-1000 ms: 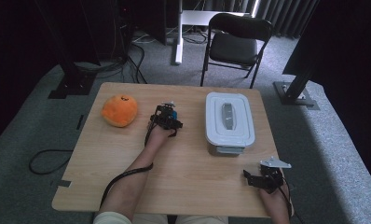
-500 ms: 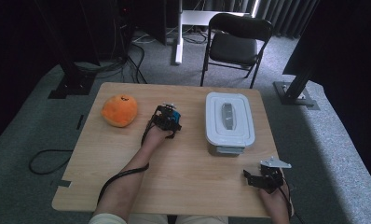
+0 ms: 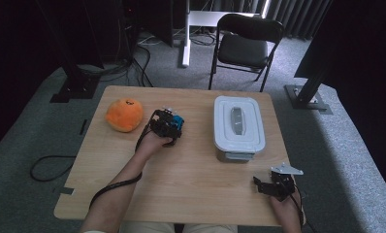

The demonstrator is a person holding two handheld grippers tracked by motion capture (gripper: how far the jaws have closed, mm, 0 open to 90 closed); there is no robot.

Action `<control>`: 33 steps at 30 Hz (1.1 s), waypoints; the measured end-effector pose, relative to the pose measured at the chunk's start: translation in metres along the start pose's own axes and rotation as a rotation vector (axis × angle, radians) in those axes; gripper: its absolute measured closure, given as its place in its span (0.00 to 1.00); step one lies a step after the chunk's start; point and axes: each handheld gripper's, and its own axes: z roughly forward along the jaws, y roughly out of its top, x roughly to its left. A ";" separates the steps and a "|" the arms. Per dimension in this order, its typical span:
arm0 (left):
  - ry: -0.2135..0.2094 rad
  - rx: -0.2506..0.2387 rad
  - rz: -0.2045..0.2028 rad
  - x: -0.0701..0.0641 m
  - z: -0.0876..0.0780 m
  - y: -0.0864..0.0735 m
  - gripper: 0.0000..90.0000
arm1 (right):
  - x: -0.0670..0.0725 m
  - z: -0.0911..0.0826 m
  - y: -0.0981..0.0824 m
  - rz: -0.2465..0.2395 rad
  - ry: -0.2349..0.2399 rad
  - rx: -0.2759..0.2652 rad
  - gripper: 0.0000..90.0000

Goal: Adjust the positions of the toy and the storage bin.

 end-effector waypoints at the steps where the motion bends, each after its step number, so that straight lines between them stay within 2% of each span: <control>1: -0.006 -0.005 0.007 0.001 -0.004 -0.003 0.24 | 0.000 0.000 0.000 0.000 0.000 0.000 0.19; 2: -0.006 -0.005 0.007 0.001 -0.004 -0.003 0.24 | 0.000 0.000 0.000 0.000 0.000 0.000 0.19; 5: -0.018 0.004 0.061 0.003 -0.016 -0.016 0.24 | 0.000 0.000 0.000 0.002 -0.002 0.000 0.19; 7: -0.012 0.000 0.080 0.002 -0.021 -0.023 0.24 | 0.000 0.000 0.000 0.003 -0.003 0.000 0.19; 11: -0.026 0.000 0.095 0.003 -0.030 -0.035 0.24 | 0.000 0.000 0.000 0.003 -0.003 0.000 0.19; 13: -0.026 -0.004 0.116 0.003 -0.037 -0.043 0.24 | 0.000 0.000 0.000 0.004 -0.004 0.000 0.19; 15: -0.042 -0.011 0.120 0.004 -0.045 -0.053 0.24 | 0.000 0.000 0.000 0.003 -0.004 0.000 0.19; 18: -0.035 -0.012 0.156 0.007 -0.056 -0.072 0.24 | 0.000 0.000 0.000 0.005 -0.006 0.000 0.19; 19: -0.035 -0.012 0.156 0.007 -0.056 -0.072 0.24 | 0.000 0.000 0.000 0.006 -0.007 0.000 0.19; 21: -0.049 0.000 0.168 0.011 -0.063 -0.089 0.24 | -0.001 0.000 0.000 0.007 -0.008 0.000 0.19; 23: -0.052 0.004 0.169 0.014 -0.066 -0.100 0.24 | -0.001 0.000 0.000 0.008 -0.009 0.000 0.19; 24: -0.052 0.004 0.169 0.014 -0.066 -0.100 0.24 | -0.001 0.000 0.000 0.008 -0.009 0.000 0.19; 26: -0.065 0.003 0.174 0.018 -0.073 -0.116 0.24 | -0.001 0.000 0.000 0.010 -0.011 0.000 0.19; 29: -0.092 -0.004 0.207 0.019 -0.081 -0.132 0.24 | -0.001 0.000 0.000 0.013 -0.013 0.000 0.19; 31: -0.095 -0.004 0.235 0.018 -0.084 -0.141 0.24 | -0.001 0.000 0.000 0.014 -0.014 0.001 0.19; 32: -0.095 -0.004 0.235 0.018 -0.084 -0.141 0.24 | -0.001 0.000 0.000 0.014 -0.014 0.001 0.19; 33: -0.105 -0.001 0.234 0.020 -0.086 -0.148 0.24 | -0.001 0.000 0.000 0.013 -0.014 0.001 0.19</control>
